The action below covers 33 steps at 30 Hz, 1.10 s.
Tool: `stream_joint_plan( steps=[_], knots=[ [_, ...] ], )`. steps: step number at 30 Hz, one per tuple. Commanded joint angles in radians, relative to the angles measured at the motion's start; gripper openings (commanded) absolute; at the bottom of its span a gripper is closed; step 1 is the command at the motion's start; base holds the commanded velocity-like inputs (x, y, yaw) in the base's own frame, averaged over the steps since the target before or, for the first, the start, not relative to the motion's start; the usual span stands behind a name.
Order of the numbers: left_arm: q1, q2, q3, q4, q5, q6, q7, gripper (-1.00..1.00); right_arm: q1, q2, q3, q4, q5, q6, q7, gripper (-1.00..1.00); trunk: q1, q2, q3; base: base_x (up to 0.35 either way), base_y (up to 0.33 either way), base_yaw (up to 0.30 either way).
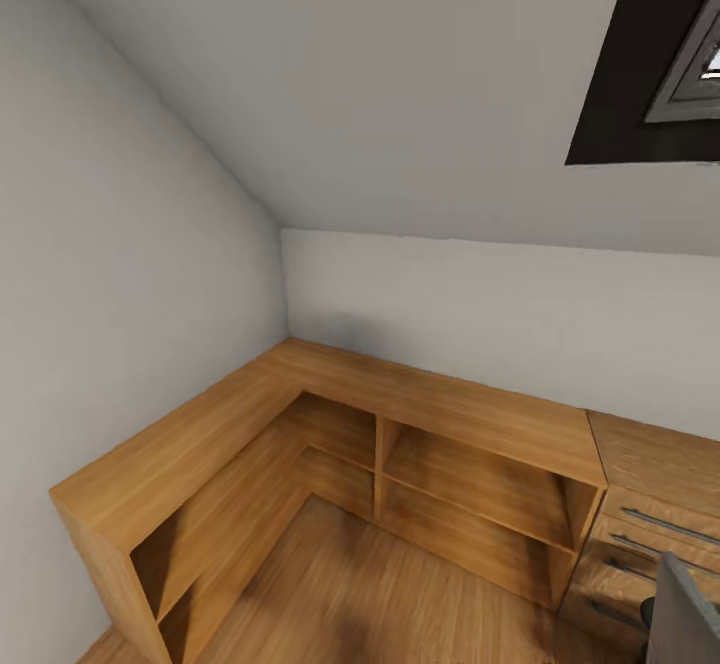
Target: In the bedroom, organize the workspace by keeping the computer under the desk, ensuring the monitor is on the desk, placing the keyboard on the desk next to the monitor, placing the mouse on the desk next to the keyboard, moving the folder from the swivel chair onto the desk next to the mouse, stacking the notebook on top of the folder with the pen on top of the notebook, and positioning the swivel chair next to the desk.
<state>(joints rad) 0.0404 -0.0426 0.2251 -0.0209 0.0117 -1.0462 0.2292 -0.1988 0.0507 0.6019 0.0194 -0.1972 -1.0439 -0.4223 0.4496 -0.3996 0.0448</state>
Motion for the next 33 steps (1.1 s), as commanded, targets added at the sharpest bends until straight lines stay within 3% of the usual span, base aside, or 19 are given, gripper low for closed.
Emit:
stream_joint_plan(
  steps=[1, 21, 33],
  knots=[
    [0.001, 0.0, 0.002, -0.002, 0.001, -0.001, -0.001, 1.0, -0.001, 0.001, 0.009, 0.002, -0.008, -0.003, -0.001, 1.0, 0.0, 0.0, 0.0, 0.0, 0.0, -0.247],
    [0.001, 0.0, 0.002, -0.002, 0.001, -0.001, -0.001, 1.0, -0.001, -0.002, 0.009, 0.0, -0.009, -0.003, -0.001, 1.0, 0.0, 0.0, 0.008, 0.0, 0.0, -0.243],
    [0.001, 0.0, 0.002, -0.002, 0.001, -0.001, -0.001, 1.0, -0.001, 0.001, 0.009, 0.001, -0.01, -0.003, -0.001, 1.0, 0.0, 0.0, 0.008, 0.0, 0.0, -0.056]
  ],
)
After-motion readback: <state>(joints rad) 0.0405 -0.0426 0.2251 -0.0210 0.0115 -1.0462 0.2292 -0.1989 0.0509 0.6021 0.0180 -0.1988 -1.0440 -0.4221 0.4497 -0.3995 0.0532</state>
